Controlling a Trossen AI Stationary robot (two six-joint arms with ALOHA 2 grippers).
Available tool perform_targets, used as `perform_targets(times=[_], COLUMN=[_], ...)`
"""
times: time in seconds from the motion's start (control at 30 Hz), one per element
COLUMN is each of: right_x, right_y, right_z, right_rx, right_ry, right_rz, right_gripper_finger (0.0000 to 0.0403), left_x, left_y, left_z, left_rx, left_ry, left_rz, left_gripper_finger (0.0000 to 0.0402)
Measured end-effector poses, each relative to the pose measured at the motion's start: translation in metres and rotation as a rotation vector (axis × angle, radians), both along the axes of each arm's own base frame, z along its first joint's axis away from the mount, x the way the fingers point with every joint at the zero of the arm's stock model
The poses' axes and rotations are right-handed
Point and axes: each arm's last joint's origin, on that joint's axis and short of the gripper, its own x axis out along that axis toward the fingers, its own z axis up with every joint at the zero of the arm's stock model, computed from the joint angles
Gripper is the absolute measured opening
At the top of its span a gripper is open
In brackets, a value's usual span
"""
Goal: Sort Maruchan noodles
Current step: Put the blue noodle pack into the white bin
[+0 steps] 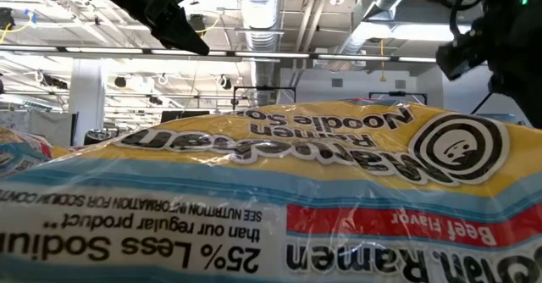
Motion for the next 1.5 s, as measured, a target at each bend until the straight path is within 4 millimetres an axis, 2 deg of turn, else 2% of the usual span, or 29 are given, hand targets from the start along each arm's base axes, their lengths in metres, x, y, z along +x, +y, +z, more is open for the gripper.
perform_targets(times=[0.6,0.73,0.9,1.27,1.5], right_x=[-0.009,-0.01,-0.008,-0.004,0.005], right_y=[-0.006,-0.006,-0.006,-0.005,0.001], right_z=[-0.035,-0.037,-0.037,-0.037,-0.027], right_rx=[0.004,0.005,0.01,0.025,0.036], right_ry=[-0.012,-0.014,-0.024,-0.069,-0.124], right_rz=[-0.144,-0.17,-0.171,-0.175,-0.112], right_gripper_finger=[0.0235,0.0226,0.0181,0.0016,0.0006], left_x=[0.0,0.0,0.0,0.0,0.0], left_y=[0.0,0.0,0.0,0.0,0.0], left_z=[0.0,0.0,0.0,0.0,0.0], left_rx=[0.001,0.002,0.001,0.001,0.001], left_ry=[0.001,0.002,0.001,0.001,0.001], left_rz=[0.001,0.001,0.001,0.001,0.001], left_gripper_finger=[0.0114,0.0114,0.0114,0.0114,0.0114])
